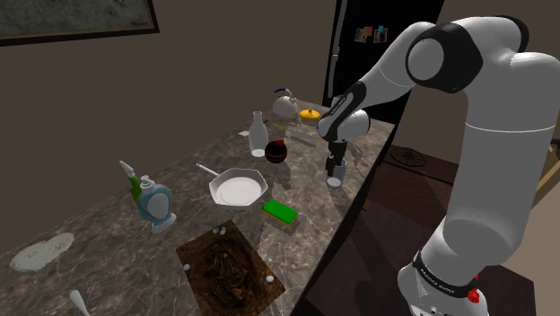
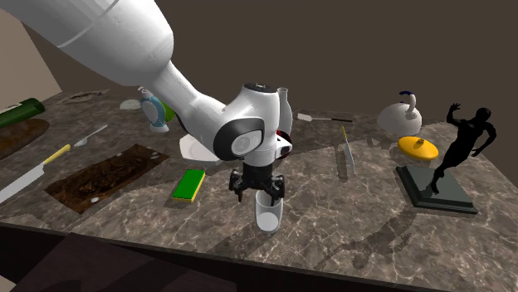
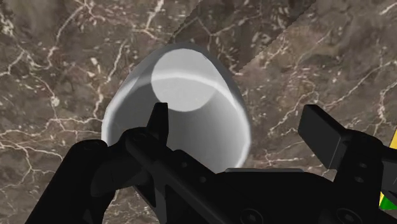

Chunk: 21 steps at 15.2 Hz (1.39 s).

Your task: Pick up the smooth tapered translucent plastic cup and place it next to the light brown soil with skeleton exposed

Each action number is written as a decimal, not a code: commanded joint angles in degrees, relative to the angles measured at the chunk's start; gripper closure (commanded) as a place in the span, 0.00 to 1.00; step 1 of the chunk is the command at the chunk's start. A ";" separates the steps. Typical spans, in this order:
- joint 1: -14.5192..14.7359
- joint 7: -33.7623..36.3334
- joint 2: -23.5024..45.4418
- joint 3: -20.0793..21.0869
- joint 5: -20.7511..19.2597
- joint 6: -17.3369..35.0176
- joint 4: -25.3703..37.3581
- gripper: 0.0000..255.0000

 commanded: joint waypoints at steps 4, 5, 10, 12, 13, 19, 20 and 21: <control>-0.01 -0.02 0.04 0.01 0.03 0.04 0.01 1.00; -0.01 -0.02 0.04 0.01 0.03 0.04 0.01 1.00; -0.02 -0.03 0.06 0.01 0.03 0.03 0.03 1.00; -0.01 -0.02 0.04 0.01 0.03 0.03 0.02 1.00; -0.01 -0.02 0.04 0.01 0.03 0.04 0.01 1.00; 0.81 1.57 -4.12 -1.15 -2.38 -4.00 0.14 1.00; 0.92 1.82 -4.79 -1.31 -2.77 -4.69 0.21 1.00; 1.03 2.07 -5.45 -1.45 -3.15 -5.38 0.29 1.00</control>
